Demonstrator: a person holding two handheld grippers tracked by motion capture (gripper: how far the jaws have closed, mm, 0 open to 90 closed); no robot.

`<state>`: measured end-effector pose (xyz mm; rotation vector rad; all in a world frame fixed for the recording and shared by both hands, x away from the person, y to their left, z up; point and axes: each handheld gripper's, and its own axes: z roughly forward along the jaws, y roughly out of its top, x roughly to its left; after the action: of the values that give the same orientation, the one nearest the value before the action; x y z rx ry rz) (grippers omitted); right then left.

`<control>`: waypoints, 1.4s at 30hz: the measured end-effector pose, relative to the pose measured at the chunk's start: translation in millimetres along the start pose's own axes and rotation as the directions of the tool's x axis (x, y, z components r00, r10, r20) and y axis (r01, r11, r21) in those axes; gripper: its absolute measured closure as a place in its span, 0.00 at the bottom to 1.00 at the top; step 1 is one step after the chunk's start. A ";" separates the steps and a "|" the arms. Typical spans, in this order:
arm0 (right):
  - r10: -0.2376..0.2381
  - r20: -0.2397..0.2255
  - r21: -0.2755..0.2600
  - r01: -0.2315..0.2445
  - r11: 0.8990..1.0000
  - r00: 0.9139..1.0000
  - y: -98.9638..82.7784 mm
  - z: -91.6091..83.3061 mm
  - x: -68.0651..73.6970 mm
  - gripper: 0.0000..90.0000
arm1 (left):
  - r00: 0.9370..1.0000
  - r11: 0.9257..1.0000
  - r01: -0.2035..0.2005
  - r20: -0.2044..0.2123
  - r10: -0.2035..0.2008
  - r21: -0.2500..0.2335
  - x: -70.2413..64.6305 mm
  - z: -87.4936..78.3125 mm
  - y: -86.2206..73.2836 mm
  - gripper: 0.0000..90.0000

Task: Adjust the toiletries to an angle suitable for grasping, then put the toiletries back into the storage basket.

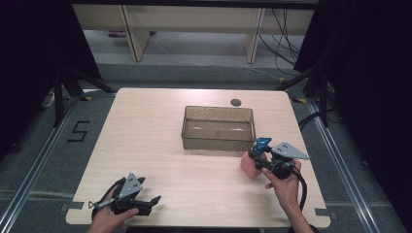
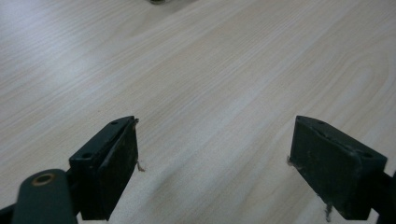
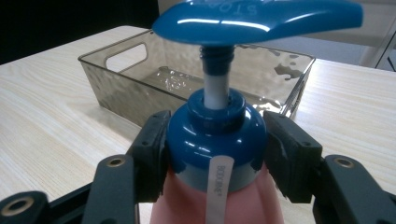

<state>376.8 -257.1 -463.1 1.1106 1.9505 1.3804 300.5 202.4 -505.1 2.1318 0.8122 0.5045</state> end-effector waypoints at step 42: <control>-0.039 -0.010 -0.069 0.038 0.997 0.999 32.2 -17.6 25.3 0.59 | 1.000 1.000 -0.003 -0.009 0.003 -0.003 1.0 -2.4 -3.4 0.17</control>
<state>360.2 -240.1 -425.4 1.0303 1.9077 1.4251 298.5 206.0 -506.2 2.1303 0.8125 0.5165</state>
